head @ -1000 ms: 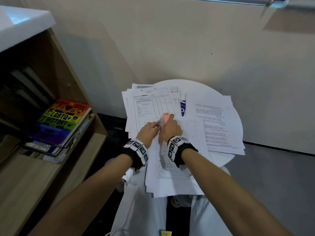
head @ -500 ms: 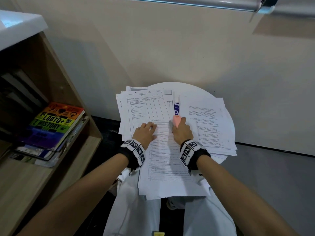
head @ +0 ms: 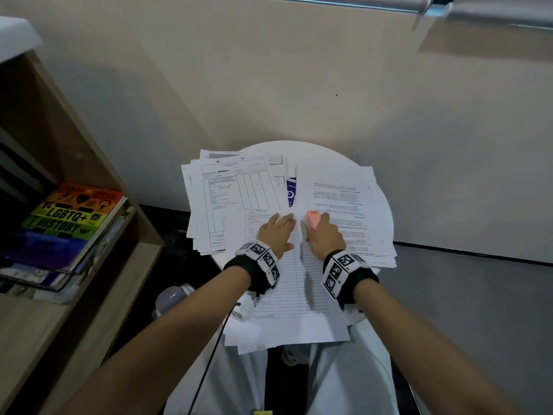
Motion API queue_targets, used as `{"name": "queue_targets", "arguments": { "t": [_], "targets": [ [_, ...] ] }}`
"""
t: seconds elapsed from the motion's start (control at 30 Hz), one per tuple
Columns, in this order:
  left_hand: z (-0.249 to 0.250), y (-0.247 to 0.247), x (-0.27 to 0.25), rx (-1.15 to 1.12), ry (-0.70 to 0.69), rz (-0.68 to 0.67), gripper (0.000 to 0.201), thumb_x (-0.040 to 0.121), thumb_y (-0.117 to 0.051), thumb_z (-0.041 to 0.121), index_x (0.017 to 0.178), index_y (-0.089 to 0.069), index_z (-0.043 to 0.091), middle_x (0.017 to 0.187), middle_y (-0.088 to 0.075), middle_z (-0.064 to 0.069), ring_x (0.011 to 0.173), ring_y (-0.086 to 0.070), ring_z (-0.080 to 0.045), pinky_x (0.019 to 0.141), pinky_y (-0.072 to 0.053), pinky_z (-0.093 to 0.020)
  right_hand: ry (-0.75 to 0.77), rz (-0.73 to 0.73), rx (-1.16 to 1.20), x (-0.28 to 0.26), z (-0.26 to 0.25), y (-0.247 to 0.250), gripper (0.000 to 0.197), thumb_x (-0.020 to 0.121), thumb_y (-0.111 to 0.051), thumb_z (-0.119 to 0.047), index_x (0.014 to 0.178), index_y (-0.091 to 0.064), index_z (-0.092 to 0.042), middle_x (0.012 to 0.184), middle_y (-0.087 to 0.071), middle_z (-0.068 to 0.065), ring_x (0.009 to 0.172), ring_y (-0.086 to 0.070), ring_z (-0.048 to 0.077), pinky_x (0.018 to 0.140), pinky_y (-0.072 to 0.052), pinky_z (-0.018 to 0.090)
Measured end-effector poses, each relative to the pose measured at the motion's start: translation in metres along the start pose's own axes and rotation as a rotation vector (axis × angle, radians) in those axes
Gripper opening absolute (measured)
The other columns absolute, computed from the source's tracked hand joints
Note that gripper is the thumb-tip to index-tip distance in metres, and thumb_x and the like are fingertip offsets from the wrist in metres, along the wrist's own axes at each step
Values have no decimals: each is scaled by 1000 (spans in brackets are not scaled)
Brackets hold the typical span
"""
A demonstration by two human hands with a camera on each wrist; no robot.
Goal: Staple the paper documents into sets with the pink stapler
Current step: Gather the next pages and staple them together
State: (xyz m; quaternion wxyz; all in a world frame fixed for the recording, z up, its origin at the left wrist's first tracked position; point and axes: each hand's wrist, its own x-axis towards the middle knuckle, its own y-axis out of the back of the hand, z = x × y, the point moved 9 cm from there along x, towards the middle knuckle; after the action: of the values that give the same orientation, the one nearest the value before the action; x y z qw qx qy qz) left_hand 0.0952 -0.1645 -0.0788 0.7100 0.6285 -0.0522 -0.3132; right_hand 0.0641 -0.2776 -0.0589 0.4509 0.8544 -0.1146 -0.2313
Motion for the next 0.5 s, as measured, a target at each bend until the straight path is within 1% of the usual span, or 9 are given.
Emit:
{"name": "queue_targets", "arguments": {
  "t": [0.1,0.27,0.3,0.4,0.43,0.47,0.5],
  "targets": [
    [3,-2,1,45,-4,-2,69,96,-50,26,152,-11,15,160,-3,8,148,-5,-25,116,-20,-45,-13,10,-2,0,-2,0,54,98,-40,-44,135,-32,-5,124,-55,20,109,-57,37,80,-45,40],
    [3,-2,3,84,-12,-7,69,96,-50,27,152,-11,15,160,-3,7,148,-6,-25,115,-22,-46,47,18,-97,-2,-5,-2,50,100,-39,-39,137,-30,-7,119,-58,19,103,-59,36,71,-42,38],
    [3,-3,3,91,-13,-7,68,96,-50,26,151,-11,15,160,-4,7,148,-6,-24,115,-23,-46,32,10,-88,0,-6,-2,50,99,-40,-38,137,-30,-7,120,-57,19,104,-59,36,72,-42,38],
    [5,-4,3,94,-27,-2,66,97,-50,25,151,-13,14,160,-5,5,148,-7,-22,115,-23,-45,-53,-9,20,8,-8,-3,50,99,-43,-36,135,-31,-5,128,-52,20,113,-55,37,85,-45,42],
    [5,-4,3,94,-32,1,66,97,-50,25,151,-14,14,160,-5,5,148,-7,-22,115,-23,-44,-69,-7,41,9,-9,-3,48,99,-44,-34,135,-32,-5,130,-51,20,114,-54,37,86,-45,43],
    [5,-3,2,94,-37,2,66,97,-50,25,151,-14,14,160,-5,5,148,-7,-22,116,-23,-44,-65,0,35,10,-10,-3,47,98,-45,-32,135,-31,-6,129,-52,20,113,-55,37,84,-45,42],
    [5,-3,2,93,-43,-1,66,97,-49,25,151,-14,13,160,-5,4,148,-7,-22,116,-22,-44,-37,11,7,9,-11,-4,47,98,-46,-31,136,-31,-8,126,-53,19,111,-56,36,79,-44,40]
  ]
}}
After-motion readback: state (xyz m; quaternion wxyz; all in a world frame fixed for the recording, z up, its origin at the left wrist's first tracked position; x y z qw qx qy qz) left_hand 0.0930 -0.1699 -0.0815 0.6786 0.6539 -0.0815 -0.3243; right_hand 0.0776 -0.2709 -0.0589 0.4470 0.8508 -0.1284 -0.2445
